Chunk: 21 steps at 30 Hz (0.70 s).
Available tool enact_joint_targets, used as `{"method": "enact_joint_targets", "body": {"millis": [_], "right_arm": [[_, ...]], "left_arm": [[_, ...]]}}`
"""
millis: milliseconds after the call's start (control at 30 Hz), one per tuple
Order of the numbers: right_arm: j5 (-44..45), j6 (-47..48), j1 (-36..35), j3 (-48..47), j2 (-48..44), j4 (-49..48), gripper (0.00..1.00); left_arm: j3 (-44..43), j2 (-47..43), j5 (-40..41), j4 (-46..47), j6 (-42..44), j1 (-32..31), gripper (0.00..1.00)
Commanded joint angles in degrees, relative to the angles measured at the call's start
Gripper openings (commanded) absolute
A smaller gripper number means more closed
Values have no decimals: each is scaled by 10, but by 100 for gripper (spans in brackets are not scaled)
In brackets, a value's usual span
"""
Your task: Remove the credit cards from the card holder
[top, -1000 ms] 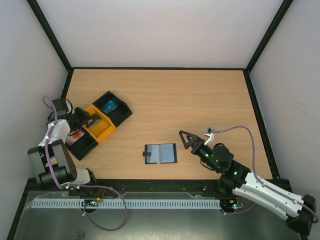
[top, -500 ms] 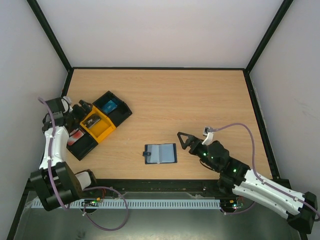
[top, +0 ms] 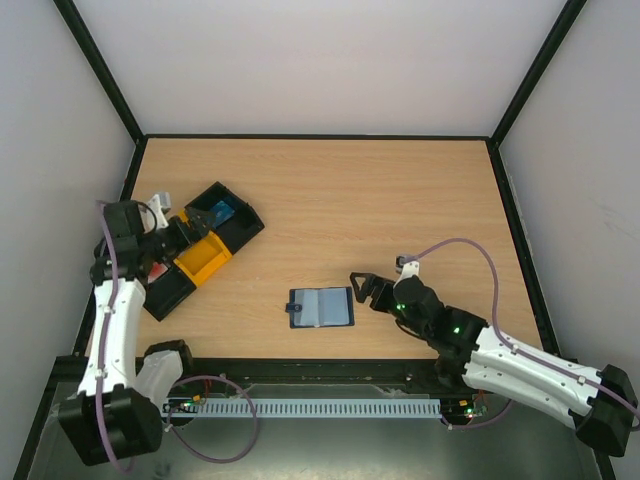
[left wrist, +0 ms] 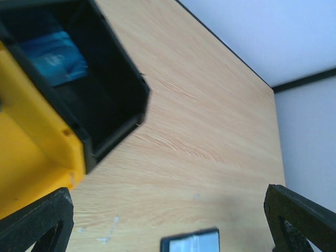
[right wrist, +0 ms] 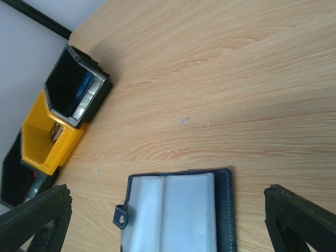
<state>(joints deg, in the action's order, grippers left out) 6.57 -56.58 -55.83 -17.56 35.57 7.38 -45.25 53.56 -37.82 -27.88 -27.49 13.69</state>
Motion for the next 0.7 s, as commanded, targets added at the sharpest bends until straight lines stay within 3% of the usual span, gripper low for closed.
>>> {"method": "enact_joint_targets", "body": {"millis": [0,200,400,667], "right_arm": [[59,3,1,-51,-8,70,98],[92,-29,1,-85,-36,100,98],[119,-8,2,-123,-62,147,98],[128,16,1,-169,-96,185,98]], "left_arm": [[8,-44,-21,-23,15,-63,100],[34,-107,7,-15,-18,-192,100],[108,-211,52,69,-67,-308,100],[98,-174,126,74,-71,-412,100]]}}
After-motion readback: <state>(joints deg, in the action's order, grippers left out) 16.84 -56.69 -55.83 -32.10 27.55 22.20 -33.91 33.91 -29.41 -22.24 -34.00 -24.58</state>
